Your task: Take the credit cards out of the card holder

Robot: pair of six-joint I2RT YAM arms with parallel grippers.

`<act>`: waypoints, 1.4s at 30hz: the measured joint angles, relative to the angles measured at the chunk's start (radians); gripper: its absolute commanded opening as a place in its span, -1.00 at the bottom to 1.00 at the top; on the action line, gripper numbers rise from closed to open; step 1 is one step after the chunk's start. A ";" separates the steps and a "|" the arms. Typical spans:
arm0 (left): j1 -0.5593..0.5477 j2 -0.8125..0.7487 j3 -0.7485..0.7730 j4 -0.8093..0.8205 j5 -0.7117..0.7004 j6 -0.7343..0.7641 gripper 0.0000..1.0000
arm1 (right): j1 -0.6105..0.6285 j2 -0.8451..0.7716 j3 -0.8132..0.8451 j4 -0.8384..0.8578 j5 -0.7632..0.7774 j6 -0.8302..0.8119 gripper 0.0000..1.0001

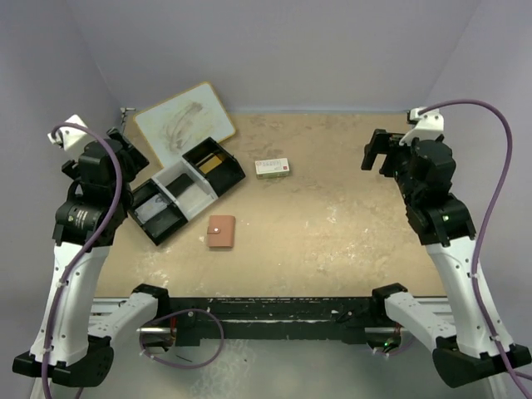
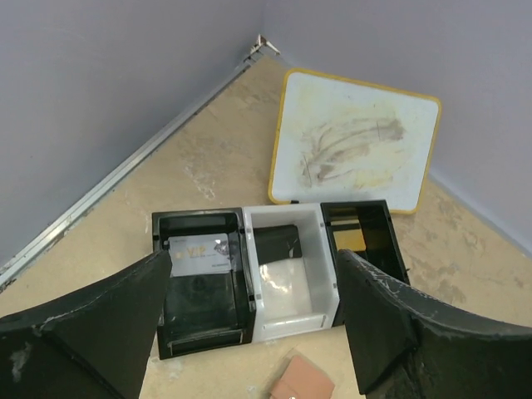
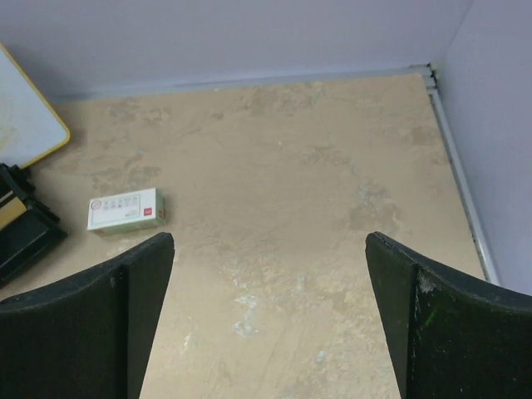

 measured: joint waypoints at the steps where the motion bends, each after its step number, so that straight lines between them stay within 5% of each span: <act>1: -0.009 -0.002 -0.024 0.016 0.000 0.005 0.57 | -0.011 0.008 -0.014 0.009 -0.022 0.003 0.99; 9: -0.069 0.001 -0.200 0.119 0.025 0.046 0.84 | -0.085 0.168 -0.094 0.111 -0.243 0.042 0.99; 19: -0.127 -0.017 -0.427 0.239 0.011 0.132 0.97 | -0.040 0.616 -0.039 0.233 -0.438 0.117 0.88; 30: -0.147 -0.105 -0.589 0.348 -0.060 0.190 0.99 | 0.132 1.158 0.335 0.303 -0.565 0.221 0.64; 42: -0.147 -0.142 -0.612 0.385 -0.211 0.200 0.99 | 0.299 1.342 0.505 0.383 -0.679 0.275 0.58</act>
